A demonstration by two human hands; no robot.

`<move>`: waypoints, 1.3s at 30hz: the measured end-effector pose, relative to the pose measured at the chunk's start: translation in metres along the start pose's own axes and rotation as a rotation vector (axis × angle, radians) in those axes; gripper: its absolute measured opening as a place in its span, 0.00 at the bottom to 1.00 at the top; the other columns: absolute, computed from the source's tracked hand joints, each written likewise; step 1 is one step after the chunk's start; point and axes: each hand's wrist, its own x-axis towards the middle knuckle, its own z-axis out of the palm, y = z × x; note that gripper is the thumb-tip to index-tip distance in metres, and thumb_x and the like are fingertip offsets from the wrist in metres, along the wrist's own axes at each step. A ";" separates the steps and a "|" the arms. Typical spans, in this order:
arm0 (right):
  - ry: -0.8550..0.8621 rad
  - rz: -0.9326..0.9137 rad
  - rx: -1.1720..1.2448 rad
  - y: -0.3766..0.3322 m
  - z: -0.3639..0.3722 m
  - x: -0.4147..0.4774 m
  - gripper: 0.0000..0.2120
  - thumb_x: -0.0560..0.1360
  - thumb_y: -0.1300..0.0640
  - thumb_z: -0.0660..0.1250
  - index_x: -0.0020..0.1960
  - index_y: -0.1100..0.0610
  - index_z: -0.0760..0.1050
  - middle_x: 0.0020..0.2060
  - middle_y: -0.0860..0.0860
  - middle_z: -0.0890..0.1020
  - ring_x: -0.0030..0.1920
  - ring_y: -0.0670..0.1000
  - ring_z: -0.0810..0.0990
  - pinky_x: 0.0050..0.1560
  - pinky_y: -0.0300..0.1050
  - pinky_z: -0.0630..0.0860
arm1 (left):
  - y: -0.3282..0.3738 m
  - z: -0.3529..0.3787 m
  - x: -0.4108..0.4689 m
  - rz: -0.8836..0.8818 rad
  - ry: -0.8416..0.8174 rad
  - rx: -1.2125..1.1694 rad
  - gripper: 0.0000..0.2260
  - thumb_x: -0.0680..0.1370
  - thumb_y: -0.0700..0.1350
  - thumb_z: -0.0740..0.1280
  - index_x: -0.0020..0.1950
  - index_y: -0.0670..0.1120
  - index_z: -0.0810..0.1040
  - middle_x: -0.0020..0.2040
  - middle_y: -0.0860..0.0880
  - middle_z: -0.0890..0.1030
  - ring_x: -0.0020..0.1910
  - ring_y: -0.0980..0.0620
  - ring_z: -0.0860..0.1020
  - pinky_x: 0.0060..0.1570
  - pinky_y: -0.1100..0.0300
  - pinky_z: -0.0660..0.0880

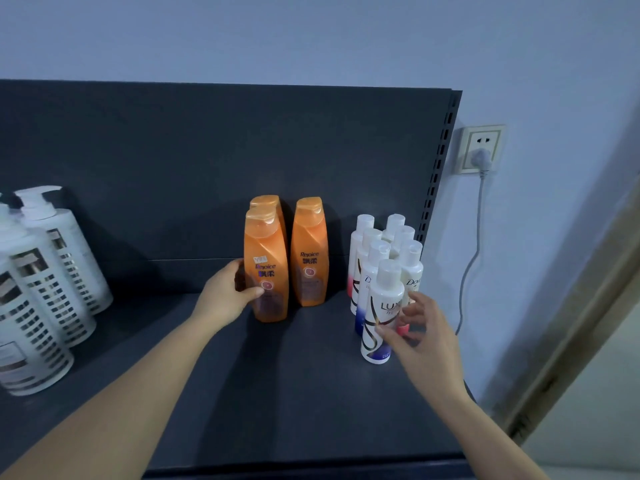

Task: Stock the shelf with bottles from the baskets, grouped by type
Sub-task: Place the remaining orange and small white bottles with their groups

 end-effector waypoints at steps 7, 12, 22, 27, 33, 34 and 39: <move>0.136 -0.314 -0.091 -0.025 0.006 -0.010 0.12 0.73 0.57 0.73 0.54 0.52 0.75 0.40 0.42 0.75 0.37 0.48 0.75 0.35 0.38 0.72 | -0.002 -0.014 -0.031 0.016 -0.019 0.391 0.27 0.75 0.52 0.70 0.72 0.47 0.69 0.69 0.46 0.71 0.68 0.47 0.70 0.65 0.52 0.70; -0.112 -0.365 -0.115 -0.039 0.025 -0.019 0.13 0.73 0.55 0.72 0.56 0.50 0.77 0.43 0.41 0.76 0.44 0.41 0.76 0.41 0.36 0.73 | -0.002 -0.032 -0.070 0.040 -0.019 0.643 0.25 0.77 0.54 0.67 0.70 0.44 0.70 0.65 0.48 0.74 0.64 0.48 0.72 0.65 0.53 0.69; -0.674 -0.529 -0.364 -0.078 0.100 -0.049 0.23 0.75 0.50 0.69 0.68 0.53 0.70 0.61 0.50 0.75 0.64 0.50 0.73 0.60 0.46 0.74 | -0.025 -0.094 -0.166 -0.133 0.034 0.909 0.25 0.77 0.55 0.66 0.70 0.45 0.68 0.67 0.46 0.72 0.66 0.46 0.70 0.64 0.53 0.68; -0.800 -0.642 -0.416 -0.109 0.138 -0.084 0.23 0.76 0.49 0.68 0.69 0.53 0.69 0.63 0.51 0.74 0.65 0.52 0.72 0.60 0.46 0.74 | -0.043 -0.129 -0.224 -0.282 0.076 0.955 0.24 0.77 0.54 0.66 0.68 0.45 0.68 0.65 0.46 0.73 0.65 0.45 0.71 0.61 0.53 0.69; -0.900 -0.771 -0.406 -0.150 0.178 -0.140 0.22 0.75 0.50 0.67 0.68 0.52 0.69 0.63 0.51 0.74 0.64 0.53 0.72 0.59 0.47 0.74 | -0.076 -0.171 -0.293 -0.472 0.101 0.970 0.20 0.77 0.54 0.66 0.65 0.46 0.70 0.61 0.48 0.75 0.62 0.46 0.73 0.55 0.54 0.71; -0.920 -0.789 -0.411 -0.156 0.184 -0.151 0.22 0.75 0.50 0.66 0.67 0.52 0.69 0.62 0.51 0.75 0.64 0.53 0.72 0.58 0.48 0.74 | -0.083 -0.178 -0.304 -0.503 0.098 0.966 0.19 0.77 0.55 0.66 0.63 0.46 0.70 0.60 0.48 0.75 0.62 0.47 0.73 0.54 0.54 0.71; -1.000 -0.883 -0.414 -0.191 0.221 -0.207 0.21 0.75 0.48 0.66 0.66 0.51 0.69 0.61 0.50 0.74 0.64 0.53 0.72 0.58 0.48 0.73 | -0.122 -0.214 -0.357 -0.625 0.117 0.965 0.18 0.76 0.55 0.67 0.61 0.46 0.71 0.58 0.48 0.76 0.60 0.46 0.75 0.52 0.54 0.71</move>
